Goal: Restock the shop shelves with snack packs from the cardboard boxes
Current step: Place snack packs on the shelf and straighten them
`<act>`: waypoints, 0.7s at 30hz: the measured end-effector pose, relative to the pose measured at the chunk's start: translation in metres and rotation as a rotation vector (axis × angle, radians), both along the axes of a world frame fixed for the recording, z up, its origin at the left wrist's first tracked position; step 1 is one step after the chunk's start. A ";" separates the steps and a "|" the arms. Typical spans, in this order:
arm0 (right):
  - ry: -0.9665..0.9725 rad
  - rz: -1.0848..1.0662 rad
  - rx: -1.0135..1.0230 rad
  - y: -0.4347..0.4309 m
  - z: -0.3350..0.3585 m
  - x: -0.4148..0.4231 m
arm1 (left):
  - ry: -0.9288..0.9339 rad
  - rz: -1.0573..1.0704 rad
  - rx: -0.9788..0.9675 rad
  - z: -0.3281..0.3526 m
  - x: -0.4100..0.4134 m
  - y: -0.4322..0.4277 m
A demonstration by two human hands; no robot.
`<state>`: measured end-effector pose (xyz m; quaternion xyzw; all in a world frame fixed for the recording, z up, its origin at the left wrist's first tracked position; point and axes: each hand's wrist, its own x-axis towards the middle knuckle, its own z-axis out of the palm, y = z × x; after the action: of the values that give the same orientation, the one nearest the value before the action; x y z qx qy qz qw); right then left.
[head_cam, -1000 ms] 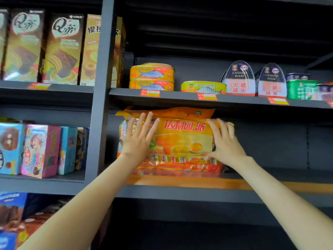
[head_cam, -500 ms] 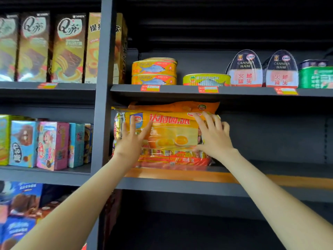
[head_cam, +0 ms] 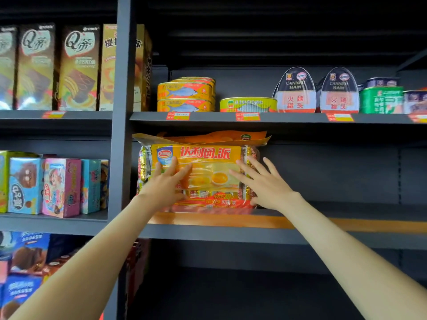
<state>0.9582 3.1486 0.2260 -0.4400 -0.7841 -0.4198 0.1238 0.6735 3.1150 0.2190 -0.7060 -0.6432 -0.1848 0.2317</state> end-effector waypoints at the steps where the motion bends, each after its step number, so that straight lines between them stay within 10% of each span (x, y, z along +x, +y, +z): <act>1: 0.001 -0.019 -0.010 -0.001 0.003 0.004 | 0.028 0.002 -0.010 0.001 0.001 -0.001; 11: 0.190 0.042 -0.099 -0.014 -0.004 0.001 | -0.026 -0.145 0.103 -0.012 0.015 -0.012; 21: 0.550 0.630 -0.052 -0.094 -0.150 -0.068 | -0.201 -0.367 0.493 -0.146 0.039 -0.087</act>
<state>0.8899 3.0543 0.0758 -0.2774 -0.8283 -0.2083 0.4399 0.7123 3.0282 0.0730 -0.7108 -0.4608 -0.4426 0.2941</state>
